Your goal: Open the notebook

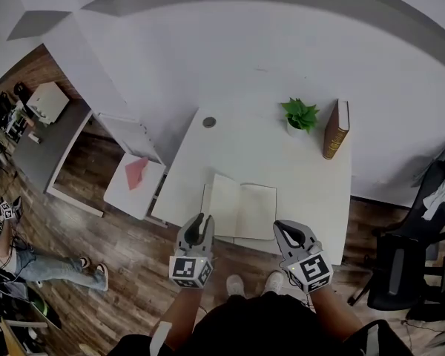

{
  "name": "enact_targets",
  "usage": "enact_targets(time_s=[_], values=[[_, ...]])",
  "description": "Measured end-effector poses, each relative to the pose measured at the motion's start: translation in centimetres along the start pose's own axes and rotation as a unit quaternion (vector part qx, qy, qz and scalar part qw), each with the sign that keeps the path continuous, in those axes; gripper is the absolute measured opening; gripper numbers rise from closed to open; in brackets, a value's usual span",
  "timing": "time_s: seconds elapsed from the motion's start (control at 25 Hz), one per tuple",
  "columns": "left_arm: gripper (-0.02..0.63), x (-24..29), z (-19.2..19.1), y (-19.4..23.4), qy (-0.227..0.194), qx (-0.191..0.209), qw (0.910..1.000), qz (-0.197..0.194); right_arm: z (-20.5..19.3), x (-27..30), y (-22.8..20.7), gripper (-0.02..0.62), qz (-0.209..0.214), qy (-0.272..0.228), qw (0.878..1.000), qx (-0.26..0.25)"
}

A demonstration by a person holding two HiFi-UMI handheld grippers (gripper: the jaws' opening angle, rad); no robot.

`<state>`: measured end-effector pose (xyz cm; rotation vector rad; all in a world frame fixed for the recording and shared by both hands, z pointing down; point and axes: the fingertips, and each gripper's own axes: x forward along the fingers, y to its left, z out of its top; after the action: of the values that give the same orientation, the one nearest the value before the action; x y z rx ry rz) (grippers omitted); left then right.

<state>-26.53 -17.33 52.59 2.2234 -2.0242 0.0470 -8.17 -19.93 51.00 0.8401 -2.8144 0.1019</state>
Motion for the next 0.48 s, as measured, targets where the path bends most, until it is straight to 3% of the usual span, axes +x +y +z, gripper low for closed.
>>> enact_targets(time_s=[0.16,0.48], values=[[0.021,0.4,0.7,-0.9,0.008,0.015,0.9996,-0.022,1.0,0.0,-0.3,0.002,-0.004,-0.014,1.0,0.001],[0.006,1.4,0.6,-3.9,0.039,0.008,0.9956,-0.084,2.9,-0.4,-1.1,0.002,-0.021,-0.034,0.999,-0.012]])
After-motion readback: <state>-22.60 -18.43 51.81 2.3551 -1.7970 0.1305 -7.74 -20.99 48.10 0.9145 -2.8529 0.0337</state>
